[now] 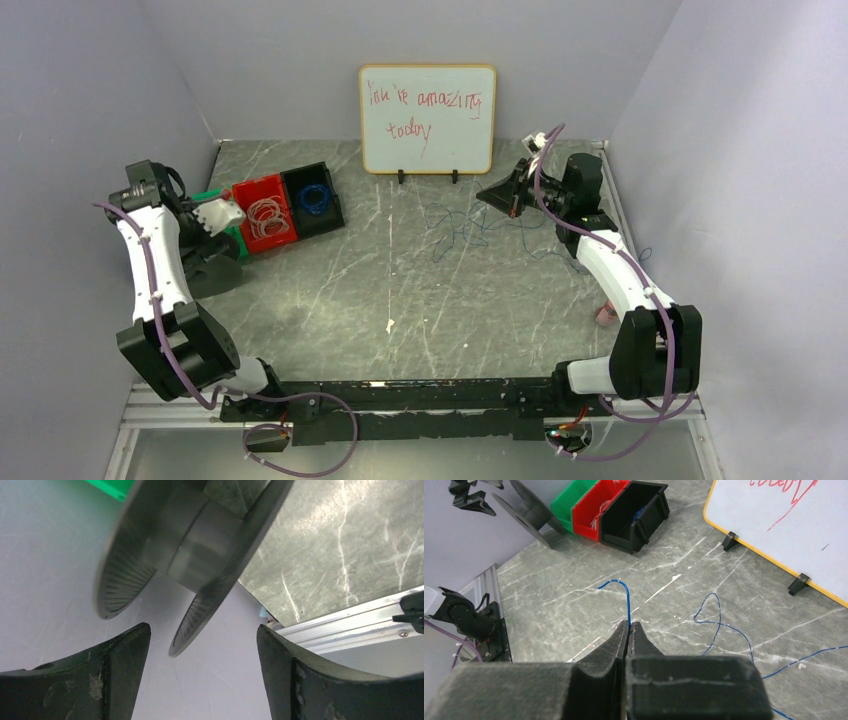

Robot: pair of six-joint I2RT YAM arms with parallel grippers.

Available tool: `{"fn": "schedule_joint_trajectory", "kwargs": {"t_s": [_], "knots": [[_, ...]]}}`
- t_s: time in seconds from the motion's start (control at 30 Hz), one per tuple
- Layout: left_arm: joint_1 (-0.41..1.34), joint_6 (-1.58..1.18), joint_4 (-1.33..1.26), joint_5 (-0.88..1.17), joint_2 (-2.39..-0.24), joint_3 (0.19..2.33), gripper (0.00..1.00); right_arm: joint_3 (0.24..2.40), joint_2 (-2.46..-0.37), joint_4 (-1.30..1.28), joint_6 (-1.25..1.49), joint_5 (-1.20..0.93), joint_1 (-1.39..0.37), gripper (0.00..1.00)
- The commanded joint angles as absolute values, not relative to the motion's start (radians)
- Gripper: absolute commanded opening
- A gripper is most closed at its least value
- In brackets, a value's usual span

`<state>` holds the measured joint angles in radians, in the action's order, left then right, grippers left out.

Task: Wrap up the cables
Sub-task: Pick up the cable reel from the corner of the board.

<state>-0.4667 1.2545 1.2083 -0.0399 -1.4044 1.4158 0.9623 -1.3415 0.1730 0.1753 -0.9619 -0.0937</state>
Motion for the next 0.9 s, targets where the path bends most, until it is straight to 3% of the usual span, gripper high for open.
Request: {"fn": "schedule_joint_trajectory", "kwargs": {"t_s": [0.0,0.23,0.33,0.4,0.43,0.47,0.7,0.87], "knots": [[-0.497,1.361,1.189,-0.02,-1.395,1.376,0.78,0.973,-1.335,0.196,0.161,-0.977,-0.1,0.0],[-0.517,1.41,1.295,-0.009,-1.433,1.432,0.59,0.973,-1.332,0.19,0.155,-0.968,-0.1,0.0],[-0.518,1.448,1.334,0.006,-1.425,1.432,0.46,0.974,-1.331,0.189,0.154,-0.966,-0.1,0.0],[-0.517,1.475,1.36,0.009,-1.418,1.428,0.29,0.974,-1.33,0.188,0.154,-0.965,-0.1,0.0],[-0.517,1.482,1.371,0.008,-1.414,1.428,0.1,0.974,-1.328,0.187,0.154,-0.965,-0.1,0.0],[-0.518,1.488,1.379,0.012,-1.411,1.433,0.04,0.974,-1.328,0.187,0.155,-0.965,-0.1,0.0],[-0.486,1.527,1.515,0.157,-1.356,1.543,0.03,0.999,-1.334,0.161,0.142,-0.968,-0.112,0.0],[-0.301,1.473,1.485,0.258,-1.268,1.592,0.02,1.074,-1.347,0.077,0.091,-1.008,-0.163,0.0]]}}
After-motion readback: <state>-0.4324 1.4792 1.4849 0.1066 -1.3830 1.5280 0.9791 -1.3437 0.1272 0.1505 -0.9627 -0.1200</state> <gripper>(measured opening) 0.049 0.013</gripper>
